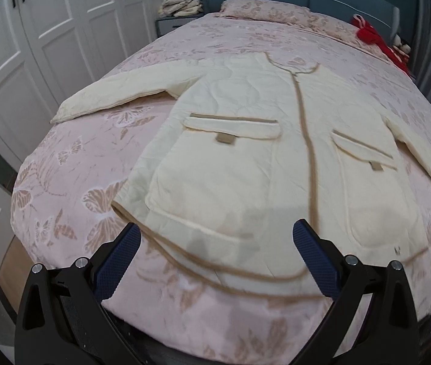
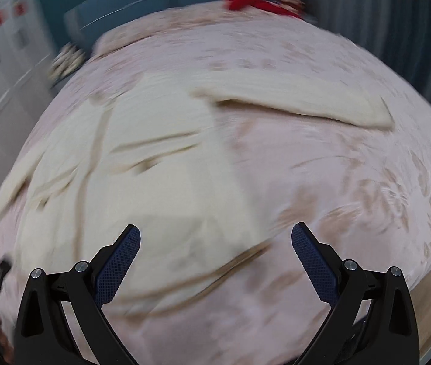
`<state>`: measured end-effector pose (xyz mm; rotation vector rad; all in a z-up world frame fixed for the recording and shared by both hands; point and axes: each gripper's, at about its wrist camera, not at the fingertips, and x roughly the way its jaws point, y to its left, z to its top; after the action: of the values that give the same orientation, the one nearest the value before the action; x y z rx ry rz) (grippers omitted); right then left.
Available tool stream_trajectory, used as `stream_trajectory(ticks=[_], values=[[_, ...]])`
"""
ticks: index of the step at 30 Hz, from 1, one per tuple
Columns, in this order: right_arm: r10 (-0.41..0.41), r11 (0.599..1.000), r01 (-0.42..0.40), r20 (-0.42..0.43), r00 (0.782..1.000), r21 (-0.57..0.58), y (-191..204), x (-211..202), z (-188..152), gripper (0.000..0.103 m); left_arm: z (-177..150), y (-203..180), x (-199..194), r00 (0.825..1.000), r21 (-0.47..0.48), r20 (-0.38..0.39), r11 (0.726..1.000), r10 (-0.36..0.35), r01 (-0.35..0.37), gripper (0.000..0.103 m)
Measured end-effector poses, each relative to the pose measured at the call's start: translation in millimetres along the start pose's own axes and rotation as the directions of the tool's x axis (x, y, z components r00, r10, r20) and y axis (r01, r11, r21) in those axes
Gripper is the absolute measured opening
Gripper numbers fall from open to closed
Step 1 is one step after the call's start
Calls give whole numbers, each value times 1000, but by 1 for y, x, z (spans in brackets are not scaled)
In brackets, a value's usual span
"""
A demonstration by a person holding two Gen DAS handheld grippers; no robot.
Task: Fold large clothes
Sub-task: 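Grasp the jacket hem with the right gripper while the left gripper grasps the hem too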
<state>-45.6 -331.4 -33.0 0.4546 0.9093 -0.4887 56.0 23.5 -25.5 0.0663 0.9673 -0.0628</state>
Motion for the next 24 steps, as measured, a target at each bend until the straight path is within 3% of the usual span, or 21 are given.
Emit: stream_trajectory(ticks=[3,9,14,17,18,20,22,24], values=[[-30,987,29,5,1000,160,-70,25,40,98,12,14,16,1000,-54,-14,998,-9,8,98],[-105,890,79,35,994,448,-204,78,105,98,29,39,52,998,-147,-52,989,28,-36,98],[-116,784,80,18,993,616,-275,129,125,98,37,48,73,997,-180,-60,982,49,-59,98],[-97,727,40,44,994,685,-292,148,131,92,42,47,78,999,-182,-24,982,47,-51,98],[-96,721,27,61,994,692,-293,153,134,87,43,46,81,999,-181,-13,982,43,-44,98],[-95,728,11,85,992,686,-288,157,142,66,46,44,88,999,-183,-23,982,46,-49,98],[-73,745,-9,95,993,666,-279,162,156,27,50,43,97,998,-191,-44,981,36,-43,98],[-41,774,-62,148,988,630,-256,160,178,15,53,42,101,998,-194,-53,980,37,-46,98]])
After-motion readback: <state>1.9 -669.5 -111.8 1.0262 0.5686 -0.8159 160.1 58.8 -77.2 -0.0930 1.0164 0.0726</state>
